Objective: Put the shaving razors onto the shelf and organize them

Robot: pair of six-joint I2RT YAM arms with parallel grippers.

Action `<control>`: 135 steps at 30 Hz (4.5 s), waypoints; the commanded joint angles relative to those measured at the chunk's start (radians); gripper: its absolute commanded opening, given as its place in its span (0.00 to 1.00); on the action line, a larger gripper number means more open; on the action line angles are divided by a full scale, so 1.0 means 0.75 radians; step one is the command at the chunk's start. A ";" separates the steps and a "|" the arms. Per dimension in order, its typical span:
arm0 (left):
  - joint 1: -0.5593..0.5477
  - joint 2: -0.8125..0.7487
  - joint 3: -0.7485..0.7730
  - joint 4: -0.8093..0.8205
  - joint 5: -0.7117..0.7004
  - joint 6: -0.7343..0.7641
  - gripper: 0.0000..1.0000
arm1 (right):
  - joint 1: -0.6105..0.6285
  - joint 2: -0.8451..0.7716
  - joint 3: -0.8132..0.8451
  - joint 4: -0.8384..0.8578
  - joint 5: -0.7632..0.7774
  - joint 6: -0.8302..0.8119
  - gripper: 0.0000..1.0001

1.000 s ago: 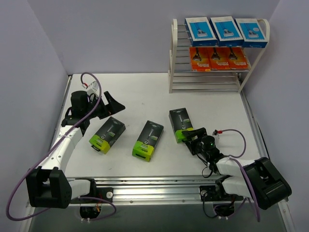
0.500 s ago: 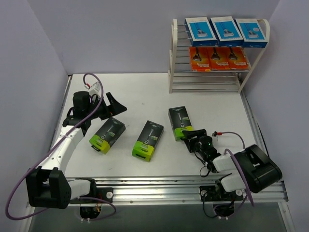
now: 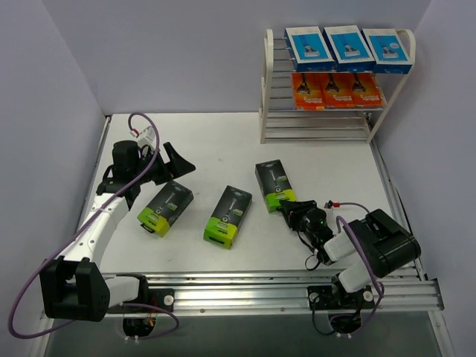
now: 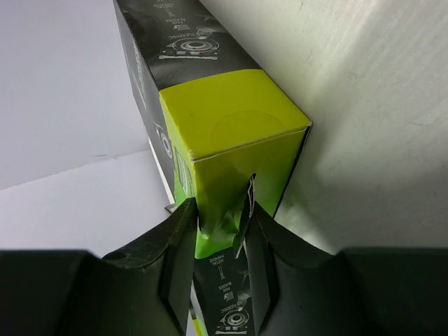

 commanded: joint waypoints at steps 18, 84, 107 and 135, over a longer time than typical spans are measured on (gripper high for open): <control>-0.030 0.025 0.084 0.044 -0.040 -0.024 0.94 | -0.134 -0.696 0.089 -0.888 0.061 -0.225 0.00; 0.071 0.413 0.294 0.267 0.154 -0.206 0.94 | -1.060 -0.452 0.643 -0.818 -0.749 -0.751 0.37; 0.071 0.395 0.300 0.191 0.107 -0.189 0.94 | -1.181 -0.254 0.836 -1.456 -0.698 -1.438 0.90; 0.083 0.428 0.255 0.322 0.189 -0.275 0.94 | -1.085 0.069 0.832 -1.160 -0.709 -1.391 0.69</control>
